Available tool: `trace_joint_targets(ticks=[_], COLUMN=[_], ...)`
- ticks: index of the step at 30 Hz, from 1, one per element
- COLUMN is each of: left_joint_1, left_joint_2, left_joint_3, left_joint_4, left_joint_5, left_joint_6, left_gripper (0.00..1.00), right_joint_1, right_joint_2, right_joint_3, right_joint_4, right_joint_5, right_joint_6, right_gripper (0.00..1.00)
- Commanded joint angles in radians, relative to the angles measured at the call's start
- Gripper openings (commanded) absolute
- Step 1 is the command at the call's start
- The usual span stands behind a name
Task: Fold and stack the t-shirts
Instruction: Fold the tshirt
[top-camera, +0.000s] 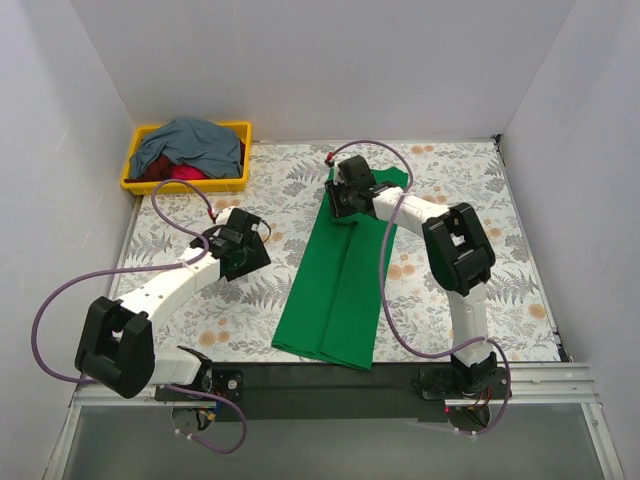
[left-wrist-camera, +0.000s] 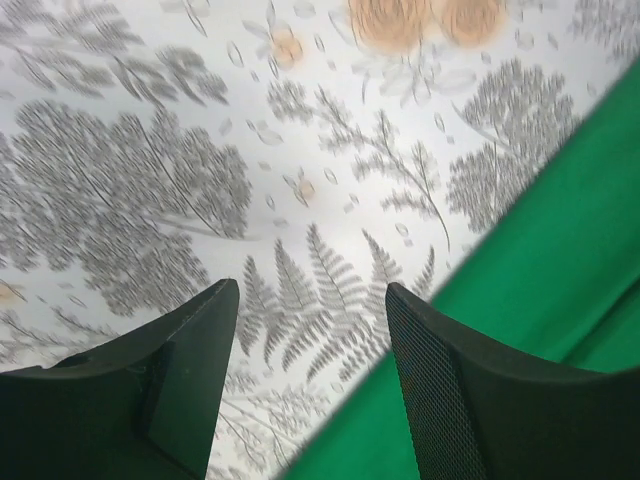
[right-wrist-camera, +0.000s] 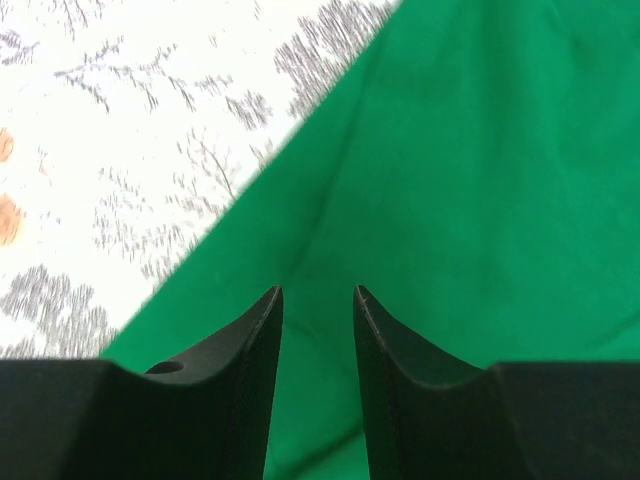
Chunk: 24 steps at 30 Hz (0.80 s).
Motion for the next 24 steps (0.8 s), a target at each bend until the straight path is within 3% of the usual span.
trace_joint_targets(ticks=[1,11,24], left_joint_1=[0.020,0.072,0.083], left_joint_2=[-0.032,-0.015,-0.018], left_joint_3=[-0.008,-0.046,-0.051], left_joint_4=[0.088,0.137,0.145], left_joint_5=[-0.170,-0.115,-0.090], left_joint_6=[0.091,0.119,0.124], left_gripper=[0.59,0.59,0.59], right_joint_1=[0.046,0.092,0.135], right_joint_2=[0.041,0.127,0.074], right_joint_3=[0.097,0.172,0.102], right_joint_4=[0.009,-0.020,-0.039], right_joint_5=[0.194,0.342,0.280], right_joint_6=[-0.073,-0.107,-0.155], right_gripper=[0.41,0.40,0.38])
